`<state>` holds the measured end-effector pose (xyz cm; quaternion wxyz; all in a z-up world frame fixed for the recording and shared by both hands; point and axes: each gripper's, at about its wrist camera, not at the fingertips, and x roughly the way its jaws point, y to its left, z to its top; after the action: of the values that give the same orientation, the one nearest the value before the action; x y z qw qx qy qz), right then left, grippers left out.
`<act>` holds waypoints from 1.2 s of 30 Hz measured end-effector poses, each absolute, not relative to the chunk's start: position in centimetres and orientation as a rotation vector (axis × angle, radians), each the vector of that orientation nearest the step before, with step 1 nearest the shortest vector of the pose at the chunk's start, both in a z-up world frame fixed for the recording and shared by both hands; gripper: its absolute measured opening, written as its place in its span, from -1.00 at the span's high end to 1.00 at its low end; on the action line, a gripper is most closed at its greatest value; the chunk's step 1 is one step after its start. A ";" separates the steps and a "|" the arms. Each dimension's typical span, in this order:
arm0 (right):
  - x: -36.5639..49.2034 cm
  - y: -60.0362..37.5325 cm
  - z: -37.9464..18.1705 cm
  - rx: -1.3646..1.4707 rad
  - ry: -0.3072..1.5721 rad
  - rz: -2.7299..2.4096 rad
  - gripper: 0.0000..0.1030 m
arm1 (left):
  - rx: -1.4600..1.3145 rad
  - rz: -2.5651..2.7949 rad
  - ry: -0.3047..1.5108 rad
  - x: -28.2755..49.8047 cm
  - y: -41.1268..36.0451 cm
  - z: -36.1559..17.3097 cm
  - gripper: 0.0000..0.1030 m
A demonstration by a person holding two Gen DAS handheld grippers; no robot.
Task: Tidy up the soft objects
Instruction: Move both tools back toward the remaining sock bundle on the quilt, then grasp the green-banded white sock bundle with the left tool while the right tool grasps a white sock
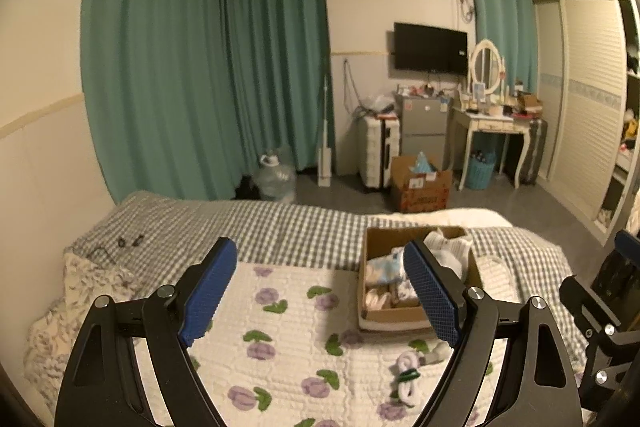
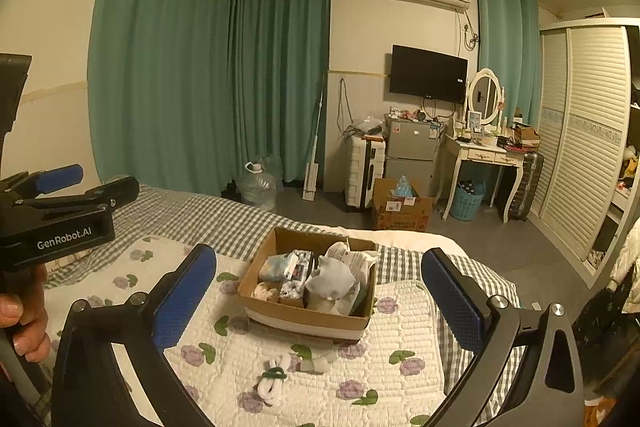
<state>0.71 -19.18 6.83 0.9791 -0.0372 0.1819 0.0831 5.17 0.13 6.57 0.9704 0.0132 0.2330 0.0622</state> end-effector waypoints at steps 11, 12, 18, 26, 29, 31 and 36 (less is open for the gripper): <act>2.0 -19.5 3.8 -0.069 0.443 0.164 -1.00 | 0.037 0.139 0.559 6.6 0.0 2.8 -0.68; 2.3 -19.6 3.3 -0.069 0.454 0.166 -1.00 | 0.034 0.135 0.566 6.8 0.1 2.4 -0.68; 4.4 -20.1 -0.1 -0.067 0.530 0.175 -1.00 | 0.028 0.097 0.627 8.3 0.1 -0.5 -0.68; 7.8 -20.7 -6.8 -0.102 0.671 0.159 -1.00 | 0.033 0.013 0.802 10.7 -1.3 -7.3 -0.61; 9.4 -21.1 -9.3 -0.109 0.732 0.156 -1.00 | 0.038 -0.027 0.865 11.3 -2.5 -9.8 -0.55; 10.4 -21.3 -11.0 -0.115 0.769 0.159 -0.97 | 0.030 -0.056 0.906 11.7 -3.2 -11.4 -0.55; 12.6 -22.2 -14.4 -0.116 0.844 0.164 -0.91 | 0.005 -0.110 0.988 12.8 -4.6 -14.5 -0.55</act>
<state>12.55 -22.18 -14.44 0.9074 -0.0563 0.4089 0.0795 12.81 -4.59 -14.52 0.8790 0.0025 0.4738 -0.0530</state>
